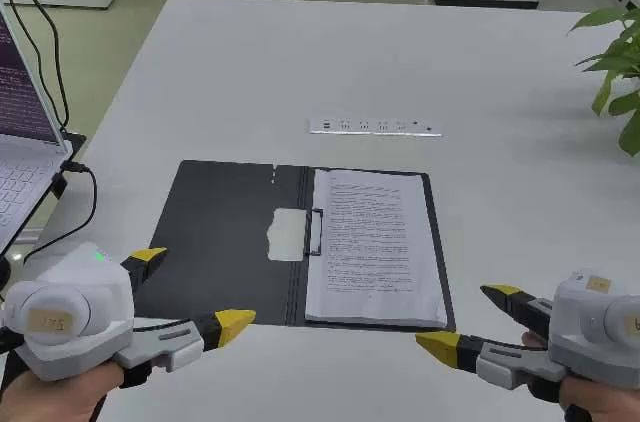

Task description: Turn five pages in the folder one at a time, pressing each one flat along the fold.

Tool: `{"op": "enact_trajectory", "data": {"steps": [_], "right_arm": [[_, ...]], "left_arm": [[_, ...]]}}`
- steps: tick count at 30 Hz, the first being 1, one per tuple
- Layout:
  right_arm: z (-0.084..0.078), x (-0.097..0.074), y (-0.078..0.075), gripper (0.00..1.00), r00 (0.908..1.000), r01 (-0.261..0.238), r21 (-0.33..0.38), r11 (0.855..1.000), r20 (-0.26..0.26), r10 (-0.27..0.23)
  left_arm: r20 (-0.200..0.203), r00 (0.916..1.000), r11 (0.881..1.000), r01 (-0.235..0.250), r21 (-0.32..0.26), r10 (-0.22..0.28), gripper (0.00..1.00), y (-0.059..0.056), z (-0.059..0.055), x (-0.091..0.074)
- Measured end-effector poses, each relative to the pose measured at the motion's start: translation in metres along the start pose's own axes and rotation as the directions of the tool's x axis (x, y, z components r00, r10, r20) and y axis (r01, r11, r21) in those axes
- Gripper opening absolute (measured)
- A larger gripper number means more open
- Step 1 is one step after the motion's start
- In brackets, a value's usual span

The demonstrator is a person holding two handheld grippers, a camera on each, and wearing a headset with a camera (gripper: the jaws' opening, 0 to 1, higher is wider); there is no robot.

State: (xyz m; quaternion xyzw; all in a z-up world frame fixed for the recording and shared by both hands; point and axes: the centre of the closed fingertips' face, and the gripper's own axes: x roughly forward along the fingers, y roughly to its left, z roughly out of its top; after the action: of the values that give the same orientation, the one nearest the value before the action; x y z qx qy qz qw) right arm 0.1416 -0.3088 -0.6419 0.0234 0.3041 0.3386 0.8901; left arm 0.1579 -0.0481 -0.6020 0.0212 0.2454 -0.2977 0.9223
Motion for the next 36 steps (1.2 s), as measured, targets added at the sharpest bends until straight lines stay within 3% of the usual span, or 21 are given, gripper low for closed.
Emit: {"op": "enact_trajectory", "data": {"steps": [12, 20, 36], "right_arm": [[0.0041, 0.0001, 0.0020, 0.79, 1.0000, -0.001, -0.006, 1.000, -0.001, 0.001], [0.0037, 0.0016, 0.0033, 0.79, 1.0000, -0.004, -0.011, 1.000, -0.006, 0.004], [0.0033, 0.0044, 0.0055, 0.78, 0.9998, -0.016, -0.015, 1.000, -0.012, 0.015]], "left_arm": [[0.007, 1.0000, 1.000, 0.001, 0.003, -0.001, 0.83, 0.0020, 0.0050, 0.0000], [0.003, 1.0000, 1.000, -0.008, -0.002, 0.008, 0.83, 0.0060, 0.0007, -0.0037], [-0.001, 0.9999, 1.000, -0.011, 0.002, 0.011, 0.83, 0.0035, 0.0008, -0.0043]]}}
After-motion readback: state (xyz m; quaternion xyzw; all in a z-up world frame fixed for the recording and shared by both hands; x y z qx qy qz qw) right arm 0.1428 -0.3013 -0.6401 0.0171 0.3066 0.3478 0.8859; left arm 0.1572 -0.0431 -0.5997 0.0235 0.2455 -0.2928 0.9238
